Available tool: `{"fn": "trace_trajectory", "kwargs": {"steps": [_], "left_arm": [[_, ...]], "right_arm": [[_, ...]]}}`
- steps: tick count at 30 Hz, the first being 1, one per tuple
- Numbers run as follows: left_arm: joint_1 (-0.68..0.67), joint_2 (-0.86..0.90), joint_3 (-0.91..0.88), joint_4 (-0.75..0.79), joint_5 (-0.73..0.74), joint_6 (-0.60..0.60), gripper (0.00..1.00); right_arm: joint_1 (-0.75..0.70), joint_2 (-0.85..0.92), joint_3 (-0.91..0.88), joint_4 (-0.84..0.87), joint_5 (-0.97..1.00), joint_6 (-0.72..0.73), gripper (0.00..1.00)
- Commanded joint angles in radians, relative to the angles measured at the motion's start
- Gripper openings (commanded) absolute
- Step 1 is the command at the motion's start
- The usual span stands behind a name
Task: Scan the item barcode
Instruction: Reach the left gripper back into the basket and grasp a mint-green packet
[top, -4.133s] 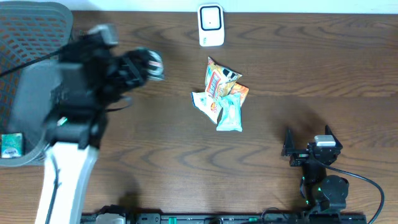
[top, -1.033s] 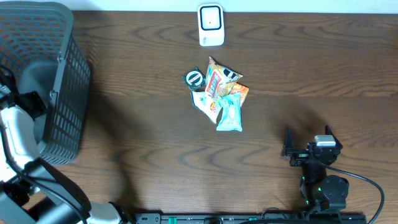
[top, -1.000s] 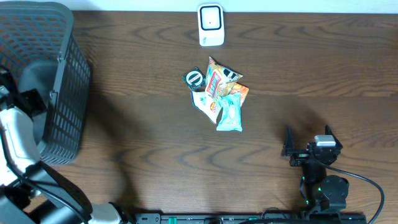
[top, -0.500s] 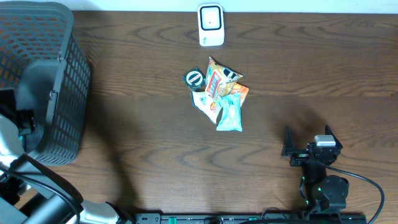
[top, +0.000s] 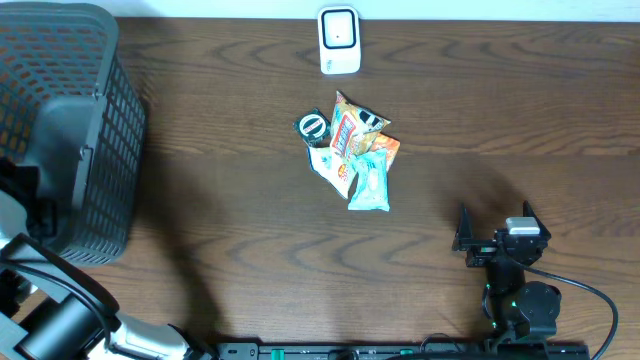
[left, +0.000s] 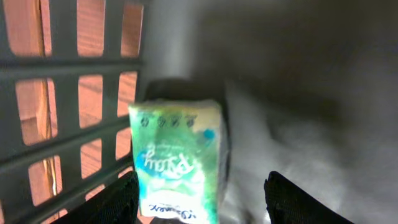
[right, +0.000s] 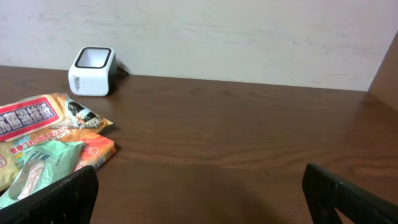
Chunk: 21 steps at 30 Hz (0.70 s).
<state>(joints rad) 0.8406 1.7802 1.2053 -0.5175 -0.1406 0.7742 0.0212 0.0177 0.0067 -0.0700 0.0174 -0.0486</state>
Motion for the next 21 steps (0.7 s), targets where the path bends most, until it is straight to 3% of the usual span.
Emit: {"fn": "trace_trajectory", "kwargs": {"steps": [1, 13, 17, 19, 21], "left_arm": [[0.042, 0.026, -0.010, 0.019, -0.012, -0.046, 0.64], [0.062, 0.104, -0.010, 0.041, 0.081, -0.073, 0.63], [0.062, 0.109, -0.010, 0.056, 0.042, -0.082, 0.36], [0.062, 0.106, -0.010, 0.072, -0.022, -0.123, 0.34], [0.061, 0.093, -0.008, 0.098, -0.074, -0.209, 0.24]], "right_arm": [[0.009, -0.005, -0.002, -0.003, -0.002, -0.008, 0.99], [0.009, -0.005, -0.001, -0.003, -0.002, -0.008, 0.99], [0.009, -0.005, -0.002, -0.003, -0.002, -0.008, 0.99], [0.009, -0.005, -0.002, -0.003, -0.002, -0.008, 0.99], [0.009, -0.005, -0.001, -0.003, -0.002, -0.008, 0.99]]}}
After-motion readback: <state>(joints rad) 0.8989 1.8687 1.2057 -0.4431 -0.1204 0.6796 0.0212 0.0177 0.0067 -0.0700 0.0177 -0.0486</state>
